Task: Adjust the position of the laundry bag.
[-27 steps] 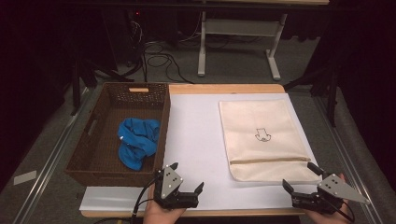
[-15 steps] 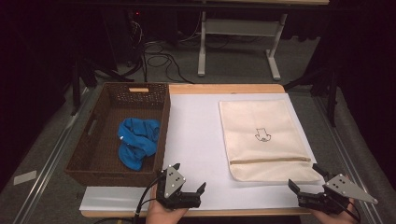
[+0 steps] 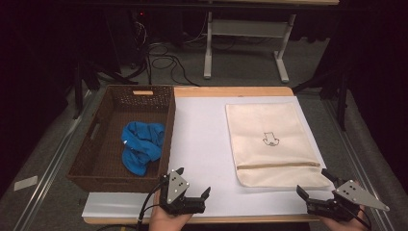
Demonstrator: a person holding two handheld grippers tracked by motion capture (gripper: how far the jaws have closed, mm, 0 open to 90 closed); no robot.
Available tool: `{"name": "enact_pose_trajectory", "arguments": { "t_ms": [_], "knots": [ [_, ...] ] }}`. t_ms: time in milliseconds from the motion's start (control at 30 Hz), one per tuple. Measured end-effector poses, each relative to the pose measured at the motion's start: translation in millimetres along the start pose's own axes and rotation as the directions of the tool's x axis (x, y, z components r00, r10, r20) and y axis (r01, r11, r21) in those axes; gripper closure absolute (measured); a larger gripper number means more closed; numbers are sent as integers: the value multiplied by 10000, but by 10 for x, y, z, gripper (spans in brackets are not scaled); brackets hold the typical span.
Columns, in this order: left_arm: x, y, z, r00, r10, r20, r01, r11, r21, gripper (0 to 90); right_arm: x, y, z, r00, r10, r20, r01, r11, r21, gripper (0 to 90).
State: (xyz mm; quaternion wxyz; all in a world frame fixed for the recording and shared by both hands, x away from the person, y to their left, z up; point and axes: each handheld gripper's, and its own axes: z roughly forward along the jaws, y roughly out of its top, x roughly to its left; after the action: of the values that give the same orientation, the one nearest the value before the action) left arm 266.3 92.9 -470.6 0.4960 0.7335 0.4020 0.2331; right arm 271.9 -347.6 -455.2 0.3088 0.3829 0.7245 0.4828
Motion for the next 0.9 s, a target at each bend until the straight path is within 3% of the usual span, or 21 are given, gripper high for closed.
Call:
{"name": "enact_pose_trajectory", "arguments": {
  "t_ms": [433,533,667,900],
  "knots": [
    [4,-12,8,10000,-51,57,51,10000,35,28,10,-1,2,10000,35,-88,-36,9999,-118,1],
    [3,-15,11,9991,-284,303,285,9996,-33,60,6,-10,10,9999,94,-99,-95,9999,-94,1],
    [-5,-16,23,9992,-286,280,284,9996,67,83,10,-15,16,9998,199,-89,-200,9998,-12,1],
    [-62,-39,156,9986,-366,392,353,9988,328,101,23,-23,39,9997,169,-189,-168,9999,5,1]
  ]
}}
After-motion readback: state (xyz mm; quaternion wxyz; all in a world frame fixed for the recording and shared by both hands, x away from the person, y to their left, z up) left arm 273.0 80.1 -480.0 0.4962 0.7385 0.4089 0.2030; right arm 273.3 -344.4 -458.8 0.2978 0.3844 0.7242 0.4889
